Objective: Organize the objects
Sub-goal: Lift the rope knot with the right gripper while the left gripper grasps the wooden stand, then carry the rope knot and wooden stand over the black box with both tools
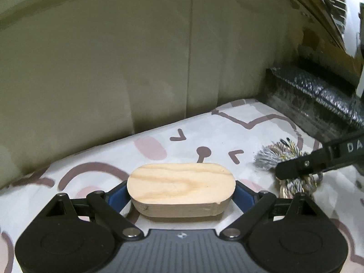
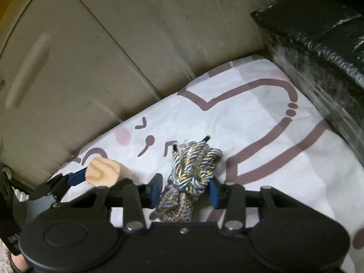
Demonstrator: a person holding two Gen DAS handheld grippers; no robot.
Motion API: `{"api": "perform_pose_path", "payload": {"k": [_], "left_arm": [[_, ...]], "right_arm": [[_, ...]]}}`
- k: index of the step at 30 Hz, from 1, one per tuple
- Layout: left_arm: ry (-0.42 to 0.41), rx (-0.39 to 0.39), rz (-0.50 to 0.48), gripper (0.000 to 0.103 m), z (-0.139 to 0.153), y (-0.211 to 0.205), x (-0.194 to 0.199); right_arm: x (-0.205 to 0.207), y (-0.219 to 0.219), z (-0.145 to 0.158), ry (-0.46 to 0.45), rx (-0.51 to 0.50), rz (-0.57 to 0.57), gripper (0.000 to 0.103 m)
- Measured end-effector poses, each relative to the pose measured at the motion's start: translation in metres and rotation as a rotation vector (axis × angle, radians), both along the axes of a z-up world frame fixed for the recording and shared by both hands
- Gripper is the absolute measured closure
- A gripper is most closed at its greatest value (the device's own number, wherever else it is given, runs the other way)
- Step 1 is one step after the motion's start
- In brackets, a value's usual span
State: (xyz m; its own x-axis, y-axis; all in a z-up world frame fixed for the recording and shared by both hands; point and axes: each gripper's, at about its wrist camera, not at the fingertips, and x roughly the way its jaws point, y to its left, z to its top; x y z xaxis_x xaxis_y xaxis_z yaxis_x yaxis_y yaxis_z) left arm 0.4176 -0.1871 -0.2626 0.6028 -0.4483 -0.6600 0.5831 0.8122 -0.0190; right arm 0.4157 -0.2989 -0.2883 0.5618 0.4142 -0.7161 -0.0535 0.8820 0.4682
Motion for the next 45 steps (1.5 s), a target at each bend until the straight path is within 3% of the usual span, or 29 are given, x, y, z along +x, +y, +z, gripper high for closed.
{"api": "perform_pose_path", "payload": {"k": [3,17,32,34,45], "left_arm": [[0.006,-0.012,0.027,0.011,0.012,0.008,-0.009],[-0.017,-0.022,0.085,0.011,0.075,0.043,-0.076],[-0.072,-0.06,0.109,0.011,0.148,0.064,-0.155],[-0.082,-0.073,0.177,0.011,0.158,0.069,-0.163],[-0.139,-0.065,0.213,0.011,0.206,0.09,-0.209]], "right_arm": [[-0.008,0.0,0.006,-0.009,-0.014,0.006,0.068],[-0.059,-0.003,0.048,-0.01,-0.09,0.039,0.068],[-0.131,-0.014,0.13,-0.098,-0.166,0.068,0.068],[-0.138,-0.015,0.14,-0.112,-0.167,0.065,0.068],[-0.18,-0.018,0.189,-0.179,-0.159,0.064,0.068]]}}
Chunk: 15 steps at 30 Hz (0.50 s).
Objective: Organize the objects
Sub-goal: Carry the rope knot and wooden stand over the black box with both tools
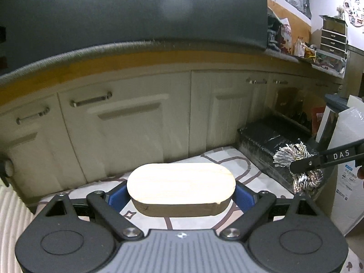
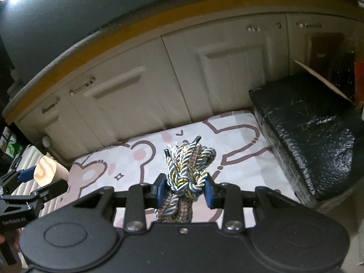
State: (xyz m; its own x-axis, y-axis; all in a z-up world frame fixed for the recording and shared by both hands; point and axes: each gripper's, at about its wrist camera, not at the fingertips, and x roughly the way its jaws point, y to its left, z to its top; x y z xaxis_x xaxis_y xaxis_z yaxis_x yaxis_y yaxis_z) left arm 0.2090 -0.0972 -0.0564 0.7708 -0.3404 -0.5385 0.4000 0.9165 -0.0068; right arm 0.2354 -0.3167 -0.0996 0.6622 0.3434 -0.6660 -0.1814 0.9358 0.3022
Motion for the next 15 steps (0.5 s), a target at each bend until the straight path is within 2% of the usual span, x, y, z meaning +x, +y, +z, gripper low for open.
{"api": "perform_pose_path", "payload": {"k": [15], "left_arm": [[-0.032,-0.006,0.043,0.011,0.044,0.024,-0.06]], "right_arm": [[-0.056,0.024,0.043,-0.065,-0.011,0.109,0.068]]}}
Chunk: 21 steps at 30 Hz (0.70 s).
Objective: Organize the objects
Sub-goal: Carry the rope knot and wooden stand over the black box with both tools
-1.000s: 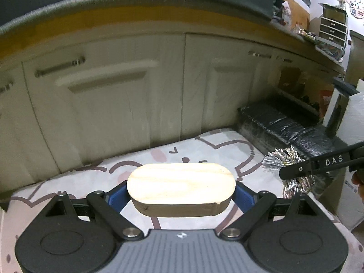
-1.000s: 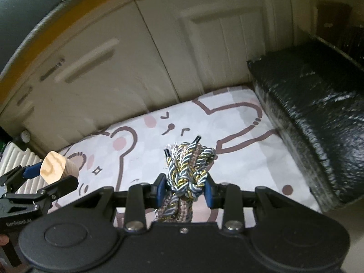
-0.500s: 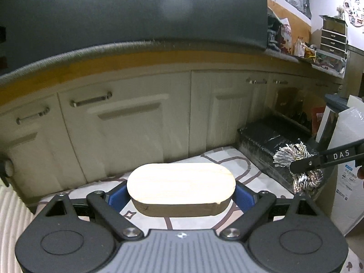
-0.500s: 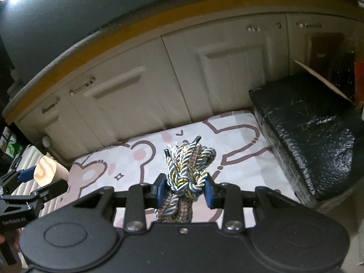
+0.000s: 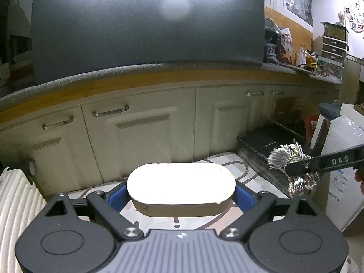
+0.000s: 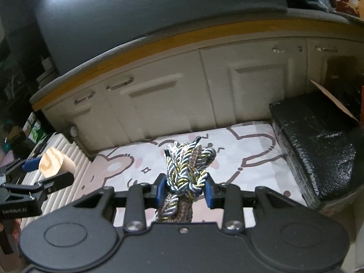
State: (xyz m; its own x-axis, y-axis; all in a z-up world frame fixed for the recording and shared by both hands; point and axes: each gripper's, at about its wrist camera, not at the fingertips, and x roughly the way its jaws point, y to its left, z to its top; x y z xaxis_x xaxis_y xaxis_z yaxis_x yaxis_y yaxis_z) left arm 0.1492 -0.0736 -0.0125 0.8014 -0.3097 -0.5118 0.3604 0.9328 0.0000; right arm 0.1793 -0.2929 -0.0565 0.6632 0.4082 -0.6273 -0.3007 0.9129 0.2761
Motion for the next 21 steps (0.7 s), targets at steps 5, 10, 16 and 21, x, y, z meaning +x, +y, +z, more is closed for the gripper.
{"api": "perform_pose_path", "payload": {"k": [5,10,16,21], "left_arm": [[0.007,-0.007,0.008,0.011,0.004,0.004,-0.013],[0.056,-0.051,0.011,0.011,-0.007,0.006,-0.025],[0.152,-0.078,0.021,0.011,-0.036,0.006,-0.031],[0.238,-0.131,0.057,0.011,-0.06,0.011,-0.027]], "right_arm": [[-0.013,0.013,0.001,0.001,-0.038,0.048,0.068],[-0.026,0.032,-0.009,0.022,-0.11,0.141,0.068],[-0.043,0.053,-0.031,0.062,-0.182,0.271,0.068],[-0.059,0.068,-0.05,0.087,-0.278,0.408,0.068]]}}
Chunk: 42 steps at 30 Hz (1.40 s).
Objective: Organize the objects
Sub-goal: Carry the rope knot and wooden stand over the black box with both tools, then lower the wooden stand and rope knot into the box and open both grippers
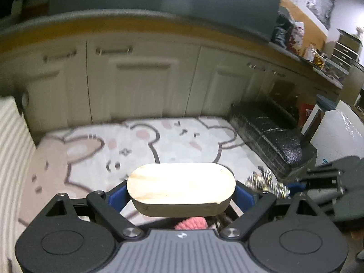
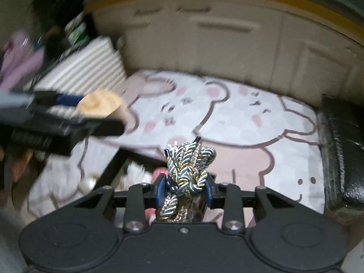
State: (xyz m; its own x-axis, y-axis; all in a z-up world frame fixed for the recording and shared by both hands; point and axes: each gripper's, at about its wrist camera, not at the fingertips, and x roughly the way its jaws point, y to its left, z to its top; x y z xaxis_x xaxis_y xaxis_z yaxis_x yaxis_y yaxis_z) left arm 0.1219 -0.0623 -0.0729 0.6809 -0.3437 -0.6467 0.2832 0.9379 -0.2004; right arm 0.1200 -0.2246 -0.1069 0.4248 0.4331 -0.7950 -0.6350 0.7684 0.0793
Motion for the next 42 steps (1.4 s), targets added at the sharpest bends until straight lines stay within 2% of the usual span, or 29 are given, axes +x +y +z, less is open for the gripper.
{"api": "perform_pose_path", "payload": {"k": [5,10,12,16,23,28,30,34,35,38,40,42], "left_arm": [[0.068,-0.013,0.01,0.011,-0.014,0.0,0.003],[0.098,0.002,-0.003,0.011,-0.02,-0.006,0.001],[0.106,0.005,-0.01,0.011,-0.022,-0.006,0.0],[0.118,-0.008,-0.008,0.011,-0.023,-0.004,-0.001],[0.166,-0.022,-0.003,0.011,-0.029,-0.002,0.002],[0.222,-0.051,0.009,0.011,-0.038,-0.001,0.007],[0.245,-0.067,0.012,0.011,-0.042,-0.001,0.009],[0.277,-0.082,0.02,0.011,-0.048,-0.003,0.011],[0.283,-0.084,0.025,0.011,-0.049,-0.003,0.012],[0.302,-0.095,0.052,0.011,-0.054,-0.001,0.014],[0.324,-0.108,0.074,0.011,-0.057,0.001,0.017],[0.345,-0.115,0.092,0.011,-0.061,0.002,0.02]], "right_arm": [[-0.009,0.01,-0.021,0.048,-0.077,0.107,0.068],[-0.005,0.012,-0.035,0.086,-0.136,0.082,0.068],[-0.005,0.011,-0.035,0.074,-0.142,0.086,0.068],[-0.019,0.013,-0.031,-0.029,-0.139,0.256,0.068],[-0.048,0.024,-0.044,-0.068,-0.224,0.612,0.068],[-0.054,0.028,-0.053,-0.077,-0.272,0.734,0.067],[-0.053,0.03,-0.055,-0.064,-0.265,0.751,0.065],[-0.045,0.031,-0.055,0.009,-0.214,0.699,0.044],[-0.042,0.03,-0.053,0.022,-0.198,0.675,0.044],[-0.033,0.028,-0.049,0.07,-0.159,0.608,0.052],[-0.026,0.027,-0.047,0.105,-0.139,0.555,0.071],[-0.019,0.025,-0.048,0.149,-0.116,0.516,0.08]]}}
